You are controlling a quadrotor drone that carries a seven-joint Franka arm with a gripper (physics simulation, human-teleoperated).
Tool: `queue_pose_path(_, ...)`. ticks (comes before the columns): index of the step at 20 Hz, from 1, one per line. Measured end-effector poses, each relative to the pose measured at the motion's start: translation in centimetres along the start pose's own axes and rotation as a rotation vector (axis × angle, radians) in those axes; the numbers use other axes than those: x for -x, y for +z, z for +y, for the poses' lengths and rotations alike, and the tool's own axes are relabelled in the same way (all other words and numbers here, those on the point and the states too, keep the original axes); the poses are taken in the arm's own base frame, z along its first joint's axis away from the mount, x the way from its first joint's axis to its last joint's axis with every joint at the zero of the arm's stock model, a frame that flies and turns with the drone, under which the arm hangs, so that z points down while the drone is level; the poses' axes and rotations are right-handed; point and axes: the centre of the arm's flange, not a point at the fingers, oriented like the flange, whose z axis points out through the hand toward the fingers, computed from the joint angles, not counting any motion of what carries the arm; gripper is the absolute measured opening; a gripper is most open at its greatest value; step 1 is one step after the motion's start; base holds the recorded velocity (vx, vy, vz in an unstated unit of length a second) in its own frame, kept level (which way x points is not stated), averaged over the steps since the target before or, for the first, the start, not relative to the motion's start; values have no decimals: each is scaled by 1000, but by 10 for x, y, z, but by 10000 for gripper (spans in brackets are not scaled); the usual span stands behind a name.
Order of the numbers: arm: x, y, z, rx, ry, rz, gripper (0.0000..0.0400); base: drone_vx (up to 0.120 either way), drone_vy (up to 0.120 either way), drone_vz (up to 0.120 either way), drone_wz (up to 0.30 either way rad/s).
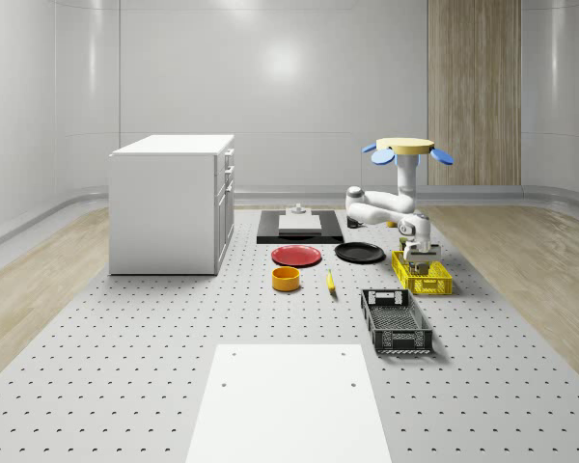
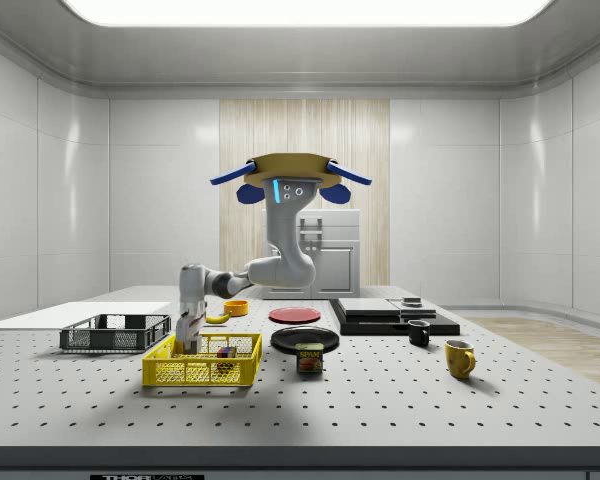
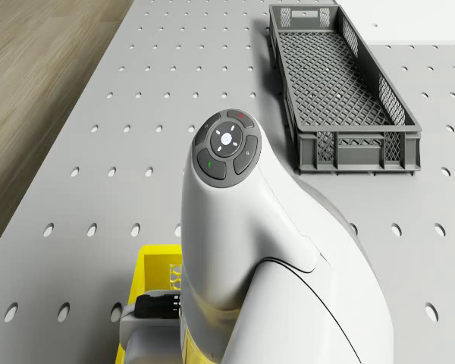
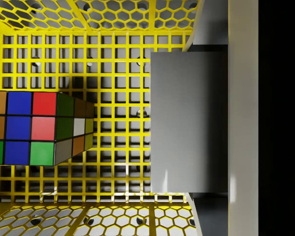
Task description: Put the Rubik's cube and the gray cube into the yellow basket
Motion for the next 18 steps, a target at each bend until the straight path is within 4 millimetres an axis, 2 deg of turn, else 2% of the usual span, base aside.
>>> queue_pose_path(6,0,20,0,0,0,0,250,0,0,0,0)
queue_pose_path(7,0,23,0,0,0,0,262,0,0,0,0)
queue_pose_path(9,0,27,0,0,0,0,316,0,0,0,0)
queue_pose_path(13,0,21,0,0,0,0,369,0,0,0,0)
queue_pose_path(18,0,4,0,0,0,0,391,0,0,0,0)
